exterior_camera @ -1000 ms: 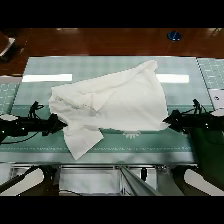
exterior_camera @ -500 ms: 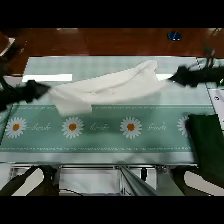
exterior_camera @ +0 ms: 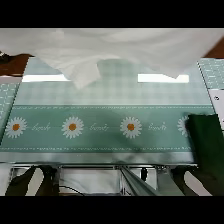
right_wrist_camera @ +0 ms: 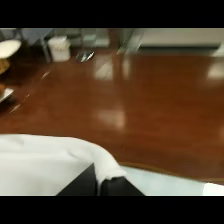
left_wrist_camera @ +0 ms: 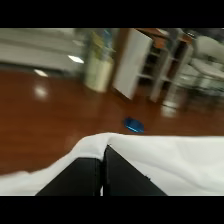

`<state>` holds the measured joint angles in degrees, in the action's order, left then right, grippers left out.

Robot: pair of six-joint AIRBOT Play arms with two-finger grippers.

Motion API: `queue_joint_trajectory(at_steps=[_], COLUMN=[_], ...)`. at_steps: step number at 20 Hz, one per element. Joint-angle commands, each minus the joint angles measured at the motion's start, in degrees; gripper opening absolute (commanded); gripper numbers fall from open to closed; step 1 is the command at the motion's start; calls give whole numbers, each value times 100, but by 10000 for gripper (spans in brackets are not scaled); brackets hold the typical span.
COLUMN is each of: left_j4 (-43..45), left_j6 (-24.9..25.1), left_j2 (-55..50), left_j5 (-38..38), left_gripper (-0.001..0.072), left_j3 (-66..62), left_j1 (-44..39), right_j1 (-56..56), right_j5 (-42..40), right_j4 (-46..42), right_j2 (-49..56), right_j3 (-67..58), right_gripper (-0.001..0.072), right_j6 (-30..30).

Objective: Fold the shirts.

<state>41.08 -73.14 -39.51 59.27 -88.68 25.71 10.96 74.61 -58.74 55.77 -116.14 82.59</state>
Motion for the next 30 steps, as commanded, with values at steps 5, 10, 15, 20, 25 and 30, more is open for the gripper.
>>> queue_joint_trajectory(at_steps=[5,10,15,20,25,30], left_j4=[3574,4435,3941,2684,1705,1132], left_j6=[-1220,-1416,-1414,-1390,-1360,-1156], left_j2=[2164,2282,1683,256,-1893,-3755], left_j5=[35,428,981,4,-1488,-2614], left_gripper=[17,17,17,17,18,18], left_j3=[-402,-162,1405,2909,2997,2385], left_j1=[-197,-1019,-1051,-1054,-1423,-1930], right_j1=[-7,-7,-7,-7,-9,-9], right_j5=[1078,1633,1233,-251,-1705,-2107], right_j4=[-1482,-1480,-743,-365,629,992], right_j2=[-1676,-1993,-1989,-1307,868,3156], right_j3=[-111,905,2927,4892,4988,3716], right_gripper=[19,19,19,19,19,19], right_j6=[450,597,466,131,-638,-634])
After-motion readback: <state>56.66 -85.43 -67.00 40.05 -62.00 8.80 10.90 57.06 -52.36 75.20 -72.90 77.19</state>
